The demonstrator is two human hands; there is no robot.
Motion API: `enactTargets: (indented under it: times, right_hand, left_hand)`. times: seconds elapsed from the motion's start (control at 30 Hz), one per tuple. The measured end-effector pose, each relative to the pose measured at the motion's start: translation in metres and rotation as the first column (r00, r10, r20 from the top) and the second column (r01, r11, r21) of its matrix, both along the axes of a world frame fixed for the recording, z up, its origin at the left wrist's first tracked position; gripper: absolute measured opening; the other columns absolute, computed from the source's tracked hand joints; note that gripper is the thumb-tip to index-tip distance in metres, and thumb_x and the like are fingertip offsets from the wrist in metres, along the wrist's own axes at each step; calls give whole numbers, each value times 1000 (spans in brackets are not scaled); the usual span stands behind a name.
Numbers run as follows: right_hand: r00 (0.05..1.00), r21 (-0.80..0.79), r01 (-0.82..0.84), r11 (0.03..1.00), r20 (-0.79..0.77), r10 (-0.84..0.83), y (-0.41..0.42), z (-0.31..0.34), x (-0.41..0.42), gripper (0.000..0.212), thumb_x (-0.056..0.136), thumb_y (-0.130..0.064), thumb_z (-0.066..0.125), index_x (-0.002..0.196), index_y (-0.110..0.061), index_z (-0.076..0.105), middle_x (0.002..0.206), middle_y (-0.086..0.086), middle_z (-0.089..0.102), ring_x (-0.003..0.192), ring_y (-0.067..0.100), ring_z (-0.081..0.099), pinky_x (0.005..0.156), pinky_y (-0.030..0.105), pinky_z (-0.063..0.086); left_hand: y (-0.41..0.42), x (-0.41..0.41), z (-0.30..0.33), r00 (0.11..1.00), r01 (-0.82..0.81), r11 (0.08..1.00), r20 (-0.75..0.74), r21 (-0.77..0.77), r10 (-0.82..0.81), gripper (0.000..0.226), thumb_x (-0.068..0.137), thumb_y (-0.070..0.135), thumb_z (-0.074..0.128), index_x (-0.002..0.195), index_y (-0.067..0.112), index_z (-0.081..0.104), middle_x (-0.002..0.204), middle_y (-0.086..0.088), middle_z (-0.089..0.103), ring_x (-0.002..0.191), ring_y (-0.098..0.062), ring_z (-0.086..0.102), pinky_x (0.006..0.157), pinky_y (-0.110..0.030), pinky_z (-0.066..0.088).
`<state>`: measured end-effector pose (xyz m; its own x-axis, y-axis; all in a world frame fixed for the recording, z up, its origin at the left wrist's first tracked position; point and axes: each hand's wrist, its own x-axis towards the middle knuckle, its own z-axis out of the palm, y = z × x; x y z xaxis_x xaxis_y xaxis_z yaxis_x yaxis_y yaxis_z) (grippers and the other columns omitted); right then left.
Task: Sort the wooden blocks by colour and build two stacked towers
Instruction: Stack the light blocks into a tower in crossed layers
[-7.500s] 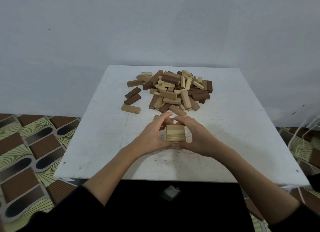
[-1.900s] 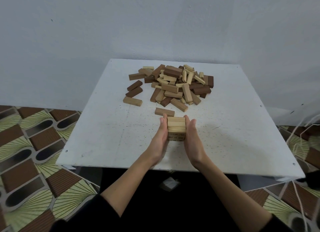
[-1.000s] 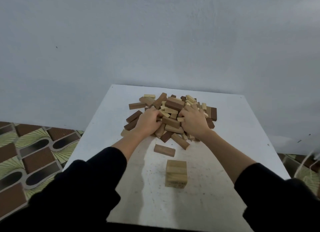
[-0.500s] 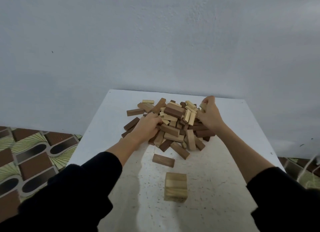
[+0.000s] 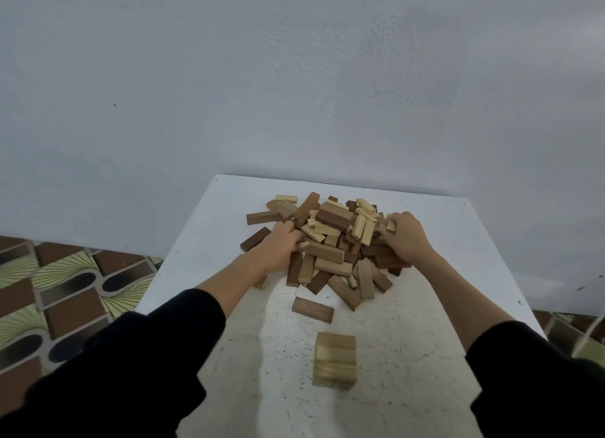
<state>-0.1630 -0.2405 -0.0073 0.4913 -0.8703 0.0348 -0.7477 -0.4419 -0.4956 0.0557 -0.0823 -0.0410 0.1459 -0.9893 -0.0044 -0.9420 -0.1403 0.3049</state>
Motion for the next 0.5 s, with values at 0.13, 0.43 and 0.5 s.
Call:
enactTargets:
  times: [0.13, 0.43, 0.5]
  right_hand:
    - [956, 63, 56, 996, 286, -71, 26, 24, -4, 21, 81, -16, 70, 88, -4, 54, 85, 1, 54, 77, 15, 45, 59, 22, 31]
    - [923, 378, -238, 895, 374, 87, 149, 56, 41, 25, 84, -14, 69, 77, 3, 52, 68, 9, 47, 58, 16, 43, 48, 17, 40]
    - [931, 416, -248, 875, 351, 97, 179, 45, 57, 29, 85, -14, 67, 89, 11, 55, 74, 11, 51, 62, 18, 46, 51, 23, 45]
  left_hand:
    - [19, 5, 18, 933, -237, 966, -300, -101, 198, 12, 97, 10, 45, 100, 5, 56, 99, -5, 45, 94, -17, 42, 73, -22, 35]
    - [94, -24, 32, 550, -361, 927, -826, -102, 124, 37, 82, -8, 54, 112, 15, 54, 81, -3, 40, 73, -16, 41, 65, -27, 41]
    - [113, -28, 30, 549, -361, 927, -827, -104, 121, 35, 77, -4, 57, 108, 13, 60, 76, 0, 42, 71, -15, 42, 66, -26, 41]
